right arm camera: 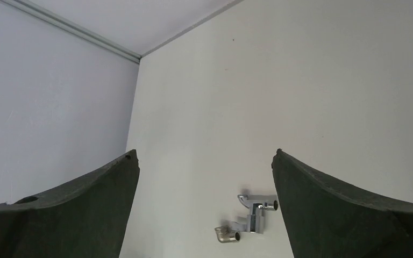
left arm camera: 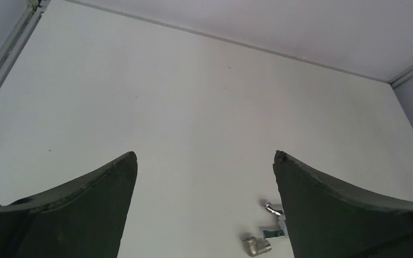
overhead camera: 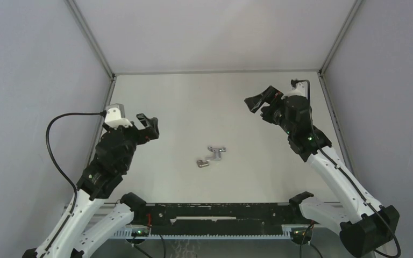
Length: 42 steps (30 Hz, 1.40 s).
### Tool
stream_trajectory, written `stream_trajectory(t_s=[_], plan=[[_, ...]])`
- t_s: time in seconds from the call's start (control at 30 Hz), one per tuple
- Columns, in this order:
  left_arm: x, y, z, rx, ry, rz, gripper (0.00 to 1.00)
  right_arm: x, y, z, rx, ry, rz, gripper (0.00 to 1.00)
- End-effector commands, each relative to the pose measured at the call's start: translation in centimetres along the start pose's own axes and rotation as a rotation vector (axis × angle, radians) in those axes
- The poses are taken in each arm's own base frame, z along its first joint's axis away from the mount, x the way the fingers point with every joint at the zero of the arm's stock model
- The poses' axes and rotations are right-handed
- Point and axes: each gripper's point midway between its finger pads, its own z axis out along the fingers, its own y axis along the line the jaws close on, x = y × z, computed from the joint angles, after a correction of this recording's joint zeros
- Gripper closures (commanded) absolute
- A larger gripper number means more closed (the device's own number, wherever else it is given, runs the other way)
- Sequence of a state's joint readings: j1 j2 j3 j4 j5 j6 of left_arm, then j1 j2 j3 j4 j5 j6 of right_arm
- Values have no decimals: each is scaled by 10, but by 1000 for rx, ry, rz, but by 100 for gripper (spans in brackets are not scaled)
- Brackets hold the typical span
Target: Install the water faucets
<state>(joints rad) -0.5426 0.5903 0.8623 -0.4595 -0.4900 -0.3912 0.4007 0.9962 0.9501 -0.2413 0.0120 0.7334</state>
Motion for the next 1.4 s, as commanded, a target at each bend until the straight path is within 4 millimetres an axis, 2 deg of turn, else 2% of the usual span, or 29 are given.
stream_trajectory(t_s=[0.0,0.1,0.2,0.3,0.4,0.43,0.5,0.6,0.7,0.77,0.87,1.1,1.23,1.37], plan=[[-18,-7,-4,30,-53,-40,0,-18,25,2,-66,-54,18,0],[-9,-5,-1,30,-49,-52,0,-16,20,3,-50,-49,6,0],[11,-31,1,181,35,24,0,-14,12,0,-17,-48,-31,0],[36,-46,9,230,125,-14,0,-17,2,-5,27,-65,-97,0],[63,-54,17,225,206,-54,0,-17,-21,-9,80,-80,2,0],[74,-53,20,203,228,-61,0,-11,-23,-8,46,-49,40,0],[94,-52,23,180,264,-63,0,6,-30,-4,10,29,65,0],[122,-41,29,88,317,-117,0,44,-41,0,75,143,15,0],[145,-35,31,37,390,-119,0,95,-43,7,140,257,-53,0],[155,-34,32,21,427,-116,0,139,-37,13,142,371,-99,0],[158,-24,33,-42,439,-101,0,185,-32,18,164,472,-125,0],[142,-8,30,-96,476,-169,0,240,-48,38,376,552,-189,1],[141,-3,29,-100,474,-197,0,256,-50,50,419,571,-193,6],[139,-2,25,-96,462,-219,0,257,-56,59,467,544,-205,18]])
